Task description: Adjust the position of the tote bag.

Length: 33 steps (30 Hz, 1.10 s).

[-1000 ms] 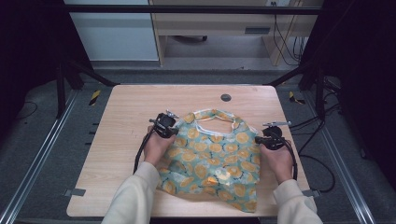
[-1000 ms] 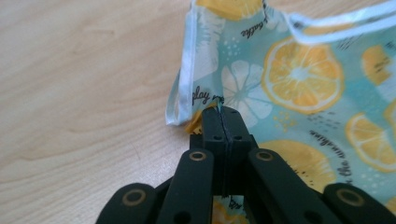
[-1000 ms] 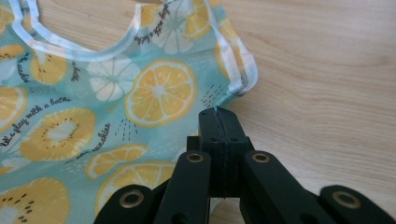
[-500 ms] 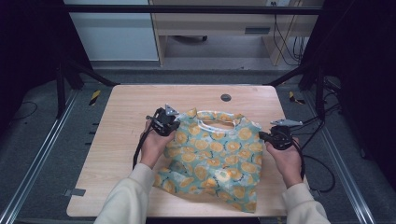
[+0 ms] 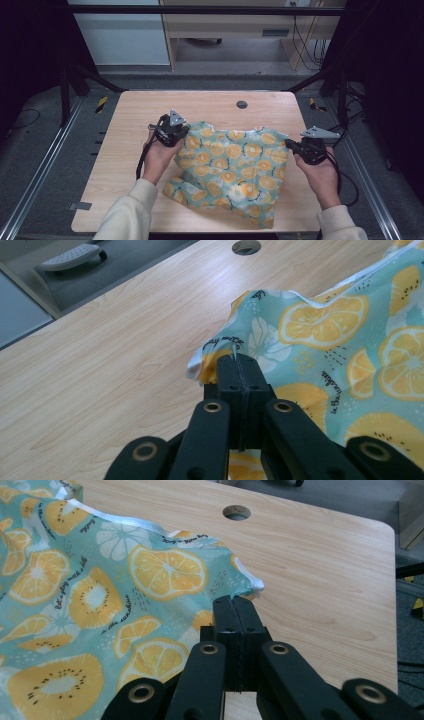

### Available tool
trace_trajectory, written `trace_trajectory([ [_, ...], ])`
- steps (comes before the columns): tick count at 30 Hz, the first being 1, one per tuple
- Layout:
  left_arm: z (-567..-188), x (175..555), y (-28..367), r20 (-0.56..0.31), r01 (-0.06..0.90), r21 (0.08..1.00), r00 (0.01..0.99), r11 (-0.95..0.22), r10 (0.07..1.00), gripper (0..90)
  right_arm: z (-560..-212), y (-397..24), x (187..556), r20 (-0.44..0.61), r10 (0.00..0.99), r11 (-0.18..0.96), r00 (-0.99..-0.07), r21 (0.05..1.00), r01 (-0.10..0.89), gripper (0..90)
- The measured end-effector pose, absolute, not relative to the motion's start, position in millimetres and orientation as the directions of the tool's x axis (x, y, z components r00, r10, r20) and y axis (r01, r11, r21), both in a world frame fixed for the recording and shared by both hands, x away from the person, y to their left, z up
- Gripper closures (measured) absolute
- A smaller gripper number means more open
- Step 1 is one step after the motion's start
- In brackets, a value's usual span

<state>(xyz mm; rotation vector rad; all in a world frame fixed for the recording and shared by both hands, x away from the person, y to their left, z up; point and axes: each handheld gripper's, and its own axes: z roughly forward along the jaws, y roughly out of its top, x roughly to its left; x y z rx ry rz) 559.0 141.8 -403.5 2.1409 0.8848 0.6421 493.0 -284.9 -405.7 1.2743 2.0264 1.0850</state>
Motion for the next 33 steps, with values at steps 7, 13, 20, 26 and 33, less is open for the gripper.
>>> trace_trajectory([
  [7,-399,554,144,0.182,0.369,0.776,0.646,-0.512,0.741,90.0,-400,-286,486,-0.011,0.896,0.247,-0.444,0.843,0.478,90.0],
  [13,-393,548,147,0.195,0.347,0.787,0.644,-0.51,0.739,90.0,-395,-285,483,-0.016,0.89,0.251,-0.455,0.851,0.461,90.0],
  [20,-390,543,150,0.198,0.333,0.796,0.647,-0.506,0.736,90.0,-390,-284,477,-0.023,0.883,0.258,-0.468,0.857,0.446,90.0],
  [26,-390,541,150,0.187,0.336,0.798,0.65,-0.5,0.736,90.0,-389,-285,474,-0.011,0.881,0.249,-0.472,0.86,0.445,90.0],
  [33,-391,538,150,0.179,0.334,0.801,0.659,-0.497,0.731,90.0,-394,-286,470,-0.011,0.88,0.252,-0.475,0.858,0.448,90.0],
])
